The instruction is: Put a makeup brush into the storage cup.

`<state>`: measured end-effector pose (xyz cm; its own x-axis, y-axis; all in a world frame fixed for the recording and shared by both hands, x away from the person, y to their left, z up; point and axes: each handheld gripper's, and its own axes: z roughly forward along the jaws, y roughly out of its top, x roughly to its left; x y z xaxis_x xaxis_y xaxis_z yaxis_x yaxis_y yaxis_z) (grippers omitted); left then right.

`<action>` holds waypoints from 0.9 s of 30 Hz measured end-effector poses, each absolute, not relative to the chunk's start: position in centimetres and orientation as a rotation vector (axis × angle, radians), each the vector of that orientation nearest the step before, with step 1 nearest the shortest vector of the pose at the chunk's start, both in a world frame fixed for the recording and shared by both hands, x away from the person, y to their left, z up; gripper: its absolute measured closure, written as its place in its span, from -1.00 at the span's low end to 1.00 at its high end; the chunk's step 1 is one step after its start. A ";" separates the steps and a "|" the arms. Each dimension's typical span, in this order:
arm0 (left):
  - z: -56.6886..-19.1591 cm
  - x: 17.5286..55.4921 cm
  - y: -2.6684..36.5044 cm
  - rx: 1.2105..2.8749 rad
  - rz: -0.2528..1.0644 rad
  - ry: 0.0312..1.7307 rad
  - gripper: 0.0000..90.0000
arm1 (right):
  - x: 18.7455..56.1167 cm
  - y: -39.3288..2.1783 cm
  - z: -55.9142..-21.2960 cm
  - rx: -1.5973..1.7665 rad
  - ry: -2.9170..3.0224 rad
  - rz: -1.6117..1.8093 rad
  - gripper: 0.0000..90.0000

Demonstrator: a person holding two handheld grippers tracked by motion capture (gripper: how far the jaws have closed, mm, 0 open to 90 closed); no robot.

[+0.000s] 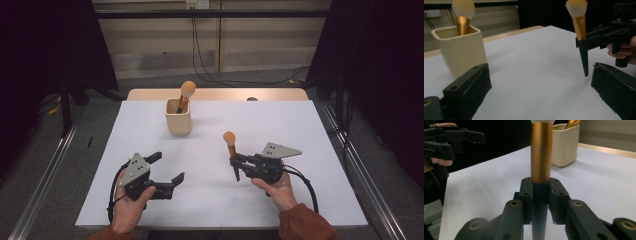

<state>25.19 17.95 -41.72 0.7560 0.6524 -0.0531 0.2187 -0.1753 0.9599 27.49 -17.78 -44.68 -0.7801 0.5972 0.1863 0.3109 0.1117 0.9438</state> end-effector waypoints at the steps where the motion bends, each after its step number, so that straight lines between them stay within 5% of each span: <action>1: -41.6 25.3 17.7 1.743 0.435 0.686 -0.95 | 27.5 -17.6 -44.7 0.893 2.152 1.726 0.68; 27: -40.4 28.2 12.9 1.737 0.363 0.624 -0.94 | 28.4 -13.6 -44.4 0.827 2.181 1.794 0.68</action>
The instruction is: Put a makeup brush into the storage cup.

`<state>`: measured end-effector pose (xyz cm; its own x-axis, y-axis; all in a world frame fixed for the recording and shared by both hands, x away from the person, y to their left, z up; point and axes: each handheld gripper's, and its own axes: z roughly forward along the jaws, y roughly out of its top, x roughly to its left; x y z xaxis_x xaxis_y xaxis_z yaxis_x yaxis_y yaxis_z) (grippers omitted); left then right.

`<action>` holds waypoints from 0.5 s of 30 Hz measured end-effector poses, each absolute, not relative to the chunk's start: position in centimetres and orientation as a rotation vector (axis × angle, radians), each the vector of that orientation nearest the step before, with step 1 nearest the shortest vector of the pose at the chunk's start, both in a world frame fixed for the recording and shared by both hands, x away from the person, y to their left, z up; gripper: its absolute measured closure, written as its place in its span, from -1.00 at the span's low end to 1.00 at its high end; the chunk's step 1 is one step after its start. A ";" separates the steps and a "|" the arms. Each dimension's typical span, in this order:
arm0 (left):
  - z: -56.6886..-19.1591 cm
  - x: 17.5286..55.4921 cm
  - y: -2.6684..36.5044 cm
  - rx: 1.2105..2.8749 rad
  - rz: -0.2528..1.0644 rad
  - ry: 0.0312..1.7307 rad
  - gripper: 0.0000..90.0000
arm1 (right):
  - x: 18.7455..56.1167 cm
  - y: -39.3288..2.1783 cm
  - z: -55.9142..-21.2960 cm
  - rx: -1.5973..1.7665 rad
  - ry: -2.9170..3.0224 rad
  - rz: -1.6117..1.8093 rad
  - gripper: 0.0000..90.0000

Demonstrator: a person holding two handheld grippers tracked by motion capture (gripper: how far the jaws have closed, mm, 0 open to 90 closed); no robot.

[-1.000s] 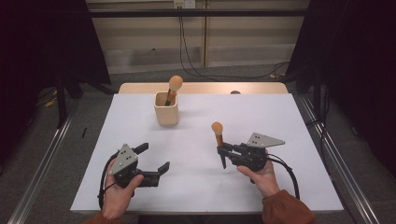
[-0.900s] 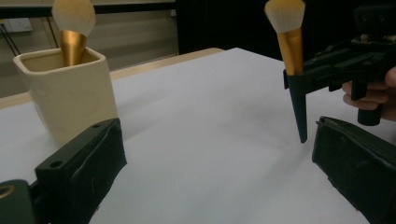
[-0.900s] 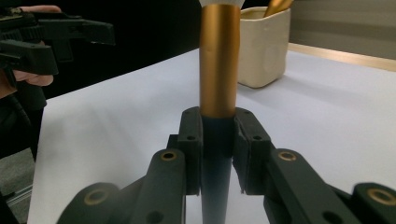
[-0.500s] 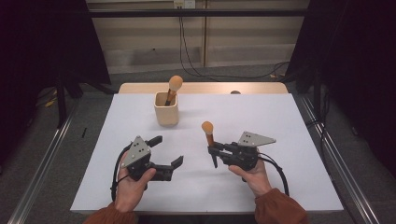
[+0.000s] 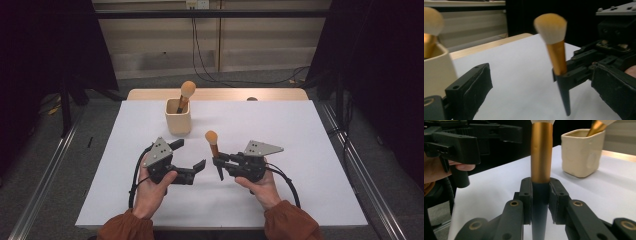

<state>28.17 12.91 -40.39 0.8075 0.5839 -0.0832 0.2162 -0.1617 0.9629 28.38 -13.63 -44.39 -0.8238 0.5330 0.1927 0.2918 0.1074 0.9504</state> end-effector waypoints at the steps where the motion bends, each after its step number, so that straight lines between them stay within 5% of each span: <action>1: -40.4 28.2 12.7 1.749 0.379 0.622 -0.94 | 28.3 -13.5 -44.5 0.820 2.187 1.794 0.68; 15: -40.1 28.8 9.7 1.747 0.365 0.622 -0.82 | 28.1 -12.6 -45.1 0.815 2.197 1.795 0.68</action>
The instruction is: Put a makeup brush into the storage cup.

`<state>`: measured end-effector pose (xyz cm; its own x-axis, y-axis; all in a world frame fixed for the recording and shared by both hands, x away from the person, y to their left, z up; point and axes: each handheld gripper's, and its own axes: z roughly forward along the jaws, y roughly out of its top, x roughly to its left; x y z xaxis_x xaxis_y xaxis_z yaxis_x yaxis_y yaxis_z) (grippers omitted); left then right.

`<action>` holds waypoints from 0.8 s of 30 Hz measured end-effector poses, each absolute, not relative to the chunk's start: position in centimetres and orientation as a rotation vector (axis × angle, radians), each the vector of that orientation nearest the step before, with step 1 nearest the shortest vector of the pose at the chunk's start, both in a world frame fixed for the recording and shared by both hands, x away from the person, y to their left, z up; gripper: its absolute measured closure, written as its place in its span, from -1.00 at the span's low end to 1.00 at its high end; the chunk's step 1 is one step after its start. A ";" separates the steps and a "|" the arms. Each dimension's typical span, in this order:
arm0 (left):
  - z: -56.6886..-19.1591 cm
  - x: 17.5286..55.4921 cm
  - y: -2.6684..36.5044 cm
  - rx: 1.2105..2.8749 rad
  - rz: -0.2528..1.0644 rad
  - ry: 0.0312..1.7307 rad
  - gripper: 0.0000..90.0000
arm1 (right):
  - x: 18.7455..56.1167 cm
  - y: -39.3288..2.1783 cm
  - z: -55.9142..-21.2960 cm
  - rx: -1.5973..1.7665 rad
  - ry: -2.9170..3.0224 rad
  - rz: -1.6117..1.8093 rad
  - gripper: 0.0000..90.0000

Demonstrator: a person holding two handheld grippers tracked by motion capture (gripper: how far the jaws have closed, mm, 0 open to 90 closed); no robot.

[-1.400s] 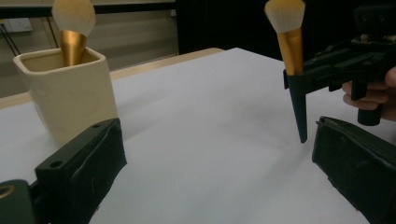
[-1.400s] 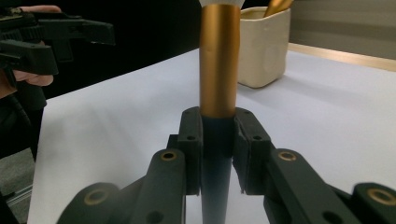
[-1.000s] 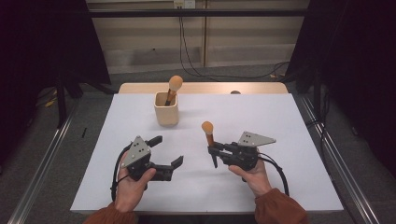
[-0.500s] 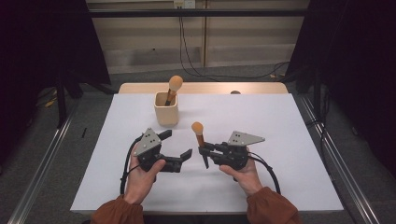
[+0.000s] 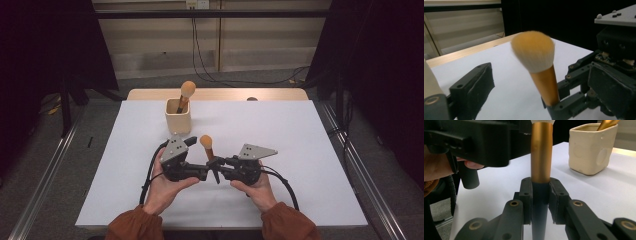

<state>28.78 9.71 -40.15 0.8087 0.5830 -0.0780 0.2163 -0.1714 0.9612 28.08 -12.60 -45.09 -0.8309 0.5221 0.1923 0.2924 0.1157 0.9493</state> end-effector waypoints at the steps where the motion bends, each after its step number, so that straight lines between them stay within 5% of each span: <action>1: -40.1 28.8 9.5 1.744 0.372 0.632 -0.81 | 28.1 -12.6 -45.1 0.815 2.195 1.795 0.68; 24: -40.7 29.0 8.5 1.733 0.282 0.691 0.16 | 28.0 -13.0 -44.9 0.834 2.140 1.808 0.68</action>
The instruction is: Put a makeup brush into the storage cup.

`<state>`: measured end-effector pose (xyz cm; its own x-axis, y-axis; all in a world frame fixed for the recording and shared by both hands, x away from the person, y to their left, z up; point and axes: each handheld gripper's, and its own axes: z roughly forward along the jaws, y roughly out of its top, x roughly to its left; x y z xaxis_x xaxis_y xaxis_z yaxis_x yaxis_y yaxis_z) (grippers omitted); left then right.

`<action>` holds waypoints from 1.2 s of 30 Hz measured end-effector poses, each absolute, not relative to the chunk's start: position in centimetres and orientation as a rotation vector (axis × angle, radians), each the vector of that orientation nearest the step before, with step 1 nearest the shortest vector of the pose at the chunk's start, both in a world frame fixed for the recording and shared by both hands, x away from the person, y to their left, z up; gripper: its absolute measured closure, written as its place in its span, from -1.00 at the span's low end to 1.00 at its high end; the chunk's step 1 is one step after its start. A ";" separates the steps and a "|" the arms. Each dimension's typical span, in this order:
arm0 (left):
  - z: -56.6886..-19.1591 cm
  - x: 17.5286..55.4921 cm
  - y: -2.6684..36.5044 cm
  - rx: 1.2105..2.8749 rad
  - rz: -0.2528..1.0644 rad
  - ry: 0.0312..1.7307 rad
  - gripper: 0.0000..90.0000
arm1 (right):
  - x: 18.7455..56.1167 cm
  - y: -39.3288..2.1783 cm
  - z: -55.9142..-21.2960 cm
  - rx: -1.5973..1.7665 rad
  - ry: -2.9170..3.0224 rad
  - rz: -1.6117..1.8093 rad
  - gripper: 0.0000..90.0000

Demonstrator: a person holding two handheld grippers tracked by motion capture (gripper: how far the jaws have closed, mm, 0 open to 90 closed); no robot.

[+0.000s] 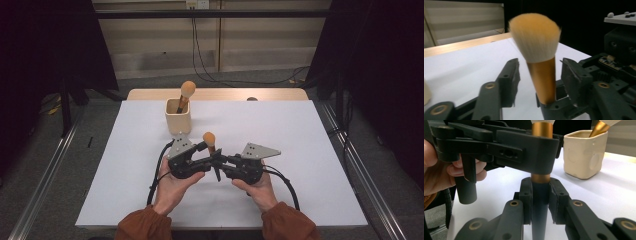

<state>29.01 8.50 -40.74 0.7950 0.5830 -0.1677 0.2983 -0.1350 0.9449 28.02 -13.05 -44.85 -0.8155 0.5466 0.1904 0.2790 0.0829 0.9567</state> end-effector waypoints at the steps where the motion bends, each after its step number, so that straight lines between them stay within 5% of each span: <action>1: -40.8 29.0 8.5 1.733 0.276 0.690 0.17 | 28.0 -13.0 -44.9 0.834 2.139 1.808 0.68; 10: -40.8 29.3 8.6 1.717 0.237 0.708 0.51 | 28.0 -13.1 -44.9 0.835 2.127 1.818 0.68; 36: -40.8 29.3 8.4 1.723 0.215 0.685 0.55 | 28.1 -13.2 -44.8 0.852 2.145 1.827 0.66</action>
